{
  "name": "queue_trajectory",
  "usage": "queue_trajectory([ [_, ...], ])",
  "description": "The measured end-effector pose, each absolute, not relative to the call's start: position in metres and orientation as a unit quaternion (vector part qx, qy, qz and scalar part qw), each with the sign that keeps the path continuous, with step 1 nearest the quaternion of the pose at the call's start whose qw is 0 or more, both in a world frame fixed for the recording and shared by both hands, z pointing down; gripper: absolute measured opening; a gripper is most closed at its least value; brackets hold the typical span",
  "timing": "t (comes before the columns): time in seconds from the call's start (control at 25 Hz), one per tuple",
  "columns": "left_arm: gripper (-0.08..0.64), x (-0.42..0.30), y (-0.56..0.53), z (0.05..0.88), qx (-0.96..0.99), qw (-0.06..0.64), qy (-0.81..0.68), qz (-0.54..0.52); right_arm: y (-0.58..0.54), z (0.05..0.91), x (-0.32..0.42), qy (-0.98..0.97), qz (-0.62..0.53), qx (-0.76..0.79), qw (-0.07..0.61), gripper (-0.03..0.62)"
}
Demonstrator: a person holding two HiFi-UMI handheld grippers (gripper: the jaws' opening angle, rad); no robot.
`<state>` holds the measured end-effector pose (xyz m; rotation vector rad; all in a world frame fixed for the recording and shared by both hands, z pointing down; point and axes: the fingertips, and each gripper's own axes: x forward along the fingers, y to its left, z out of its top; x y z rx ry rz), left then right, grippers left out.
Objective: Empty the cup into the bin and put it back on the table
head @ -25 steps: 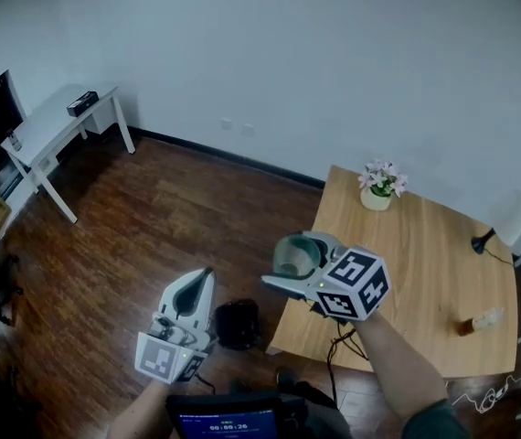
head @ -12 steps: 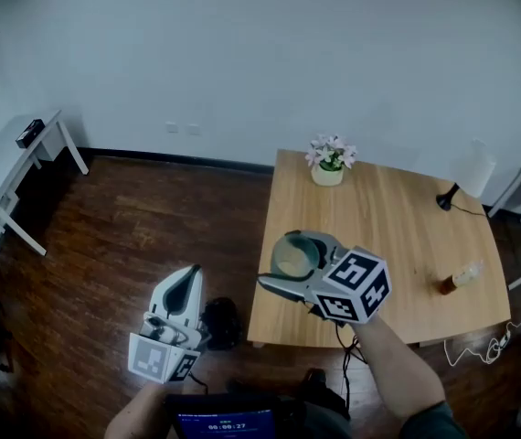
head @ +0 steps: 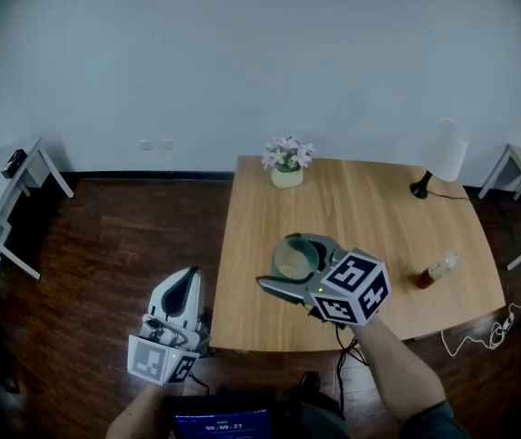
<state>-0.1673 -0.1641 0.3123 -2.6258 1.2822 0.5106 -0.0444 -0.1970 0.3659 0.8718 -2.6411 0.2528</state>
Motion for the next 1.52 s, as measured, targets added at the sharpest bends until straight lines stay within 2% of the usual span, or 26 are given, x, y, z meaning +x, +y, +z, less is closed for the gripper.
queue_trajectory([
  [0.36, 0.000, -0.064, -0.164, 0.309, -0.890, 0.083, 0.411, 0.180, -0.186, 0.376, 0.039, -0.931, 0.088, 0.303, 0.182, 0.414],
  [0.56, 0.000, -0.024, -0.153, 0.292, -0.880, 0.133, 0.407, 0.207, -0.178, 0.376, 0.074, -0.933, 0.083, 0.298, 0.185, 0.414],
  [0.68, 0.000, -0.003, -0.160, 0.302, -0.863, 0.180, 0.454, 0.129, -0.172, 0.378, 0.092, -0.933, 0.082, 0.298, 0.185, 0.414],
  [0.84, 0.000, -0.001, -0.173, 0.345, -0.863, 0.075, 0.492, 0.085, -0.169, 0.390, 0.107, -0.932, 0.088, 0.297, 0.188, 0.414],
  [1.2, 0.000, -0.013, -0.184, 0.418, -0.862, -0.065, 0.502, -0.004, -0.170, 0.429, 0.114, -0.914, 0.134, 0.334, 0.186, 0.414],
  [1.52, 0.000, -0.018, -0.194, 0.463, -0.861, -0.122, 0.492, -0.046, -0.170, 0.475, 0.113, -0.893, 0.181, 0.370, 0.181, 0.414],
])
